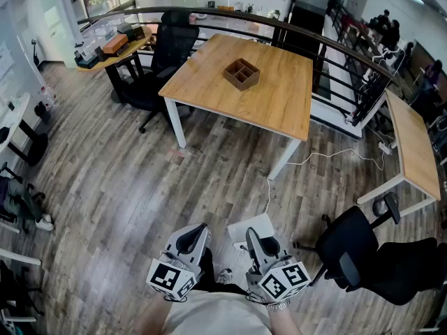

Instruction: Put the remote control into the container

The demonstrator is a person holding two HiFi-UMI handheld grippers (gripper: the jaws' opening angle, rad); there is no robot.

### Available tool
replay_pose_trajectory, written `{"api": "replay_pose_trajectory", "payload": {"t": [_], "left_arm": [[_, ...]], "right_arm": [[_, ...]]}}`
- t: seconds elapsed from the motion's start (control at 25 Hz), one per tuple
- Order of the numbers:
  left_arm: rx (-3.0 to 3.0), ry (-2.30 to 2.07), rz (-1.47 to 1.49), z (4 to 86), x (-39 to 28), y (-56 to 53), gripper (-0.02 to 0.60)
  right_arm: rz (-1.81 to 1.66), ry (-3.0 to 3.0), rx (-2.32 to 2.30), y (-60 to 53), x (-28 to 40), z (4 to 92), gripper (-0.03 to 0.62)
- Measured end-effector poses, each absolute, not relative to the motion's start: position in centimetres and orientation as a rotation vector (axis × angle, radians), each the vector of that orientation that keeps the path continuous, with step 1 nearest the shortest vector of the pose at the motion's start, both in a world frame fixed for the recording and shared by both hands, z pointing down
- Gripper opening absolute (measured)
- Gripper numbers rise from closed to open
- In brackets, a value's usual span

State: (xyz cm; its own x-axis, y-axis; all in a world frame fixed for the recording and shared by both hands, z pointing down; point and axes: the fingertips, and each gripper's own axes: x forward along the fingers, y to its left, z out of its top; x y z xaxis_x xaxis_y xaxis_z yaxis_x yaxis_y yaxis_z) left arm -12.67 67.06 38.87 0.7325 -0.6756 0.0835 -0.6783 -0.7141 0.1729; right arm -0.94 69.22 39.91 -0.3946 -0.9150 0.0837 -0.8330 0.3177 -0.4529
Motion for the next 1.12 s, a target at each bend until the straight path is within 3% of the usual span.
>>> {"api": "replay_pose_trajectory", "payload": {"t": [0.28,0.48,1.12], "left_arm": [[2.834,-1.049,0.017,38.1,-10.4,59.9,0.012],[2.789,-1.060,0.059,39.3,-13.5,52.5,0.012],[2.814,-1.008,-0.049,36.8,-22.2,33.7,0.012]], "right_arm": [[-0.688,2.354,-1.708,64.9,0.8,40.2,0.103],[-0.701,2.321,-1.762,56.7,0.5,40.6,0.103],[-0.636,2.452,-1.723,37.0,-11.6,38.0,0.103]]}}
